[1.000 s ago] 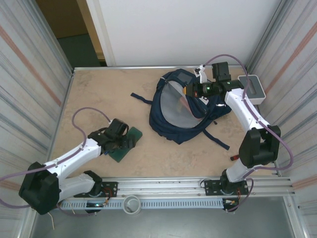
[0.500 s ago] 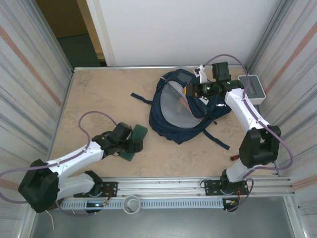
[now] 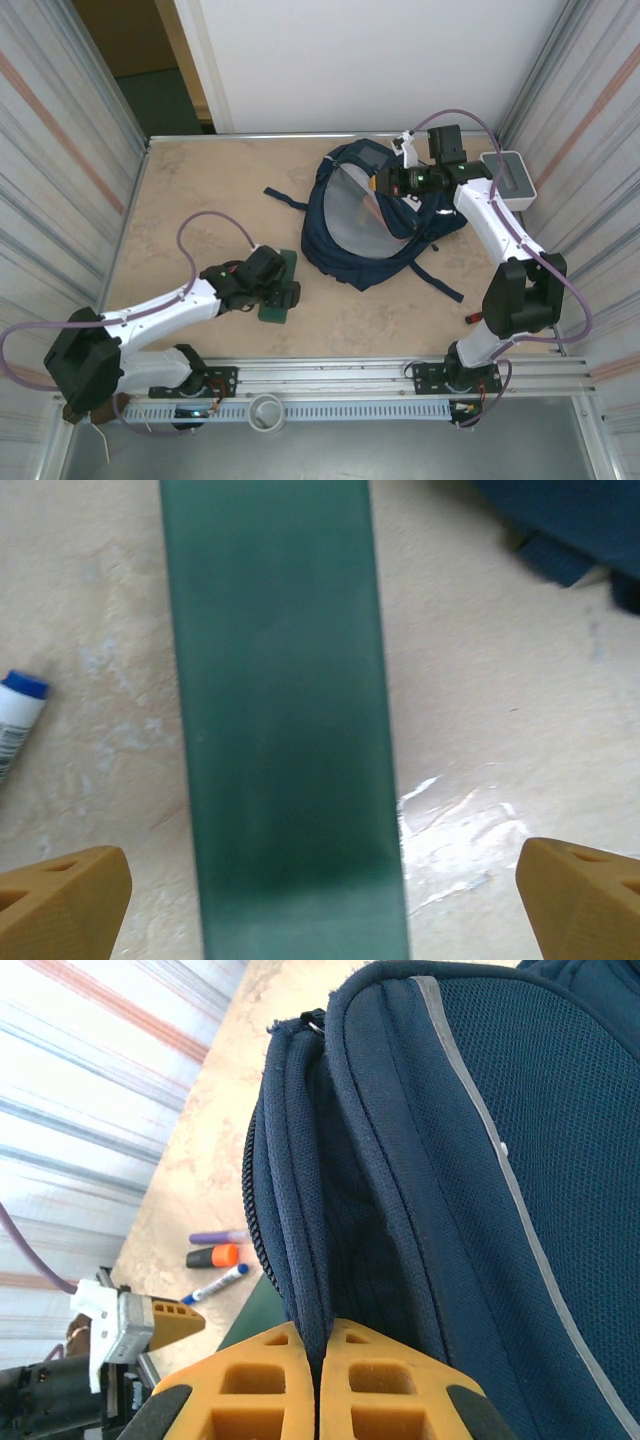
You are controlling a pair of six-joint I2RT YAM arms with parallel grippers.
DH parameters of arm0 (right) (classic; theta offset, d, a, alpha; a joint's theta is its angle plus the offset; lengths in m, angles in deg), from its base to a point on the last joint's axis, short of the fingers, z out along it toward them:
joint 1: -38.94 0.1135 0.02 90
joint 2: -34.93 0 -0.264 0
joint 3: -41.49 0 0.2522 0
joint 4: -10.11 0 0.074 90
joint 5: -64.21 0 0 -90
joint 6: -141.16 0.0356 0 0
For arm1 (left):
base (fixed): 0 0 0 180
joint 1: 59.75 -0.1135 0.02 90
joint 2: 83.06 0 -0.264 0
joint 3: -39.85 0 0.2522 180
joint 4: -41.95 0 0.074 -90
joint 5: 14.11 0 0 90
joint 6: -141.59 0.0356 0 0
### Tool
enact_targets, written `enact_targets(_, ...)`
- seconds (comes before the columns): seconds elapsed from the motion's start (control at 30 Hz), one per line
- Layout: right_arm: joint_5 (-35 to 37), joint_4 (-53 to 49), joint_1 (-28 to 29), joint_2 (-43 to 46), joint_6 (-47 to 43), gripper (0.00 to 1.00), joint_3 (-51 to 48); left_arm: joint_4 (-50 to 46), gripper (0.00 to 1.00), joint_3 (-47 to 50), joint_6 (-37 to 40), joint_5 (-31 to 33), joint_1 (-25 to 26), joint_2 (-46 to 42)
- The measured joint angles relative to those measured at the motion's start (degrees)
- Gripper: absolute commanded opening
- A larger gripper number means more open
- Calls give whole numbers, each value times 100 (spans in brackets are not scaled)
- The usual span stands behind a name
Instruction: Pack the student bag
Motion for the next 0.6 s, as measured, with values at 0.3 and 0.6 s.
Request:
enact_targets(0.3, 0, 2, 4, 0, -2, 0, 0, -15, 98, -98, 199, 9, 0, 758)
enact_targets(0.6, 2, 2, 15, 0, -2, 0, 0, 313, 81, -146, 282, 11, 0, 1292)
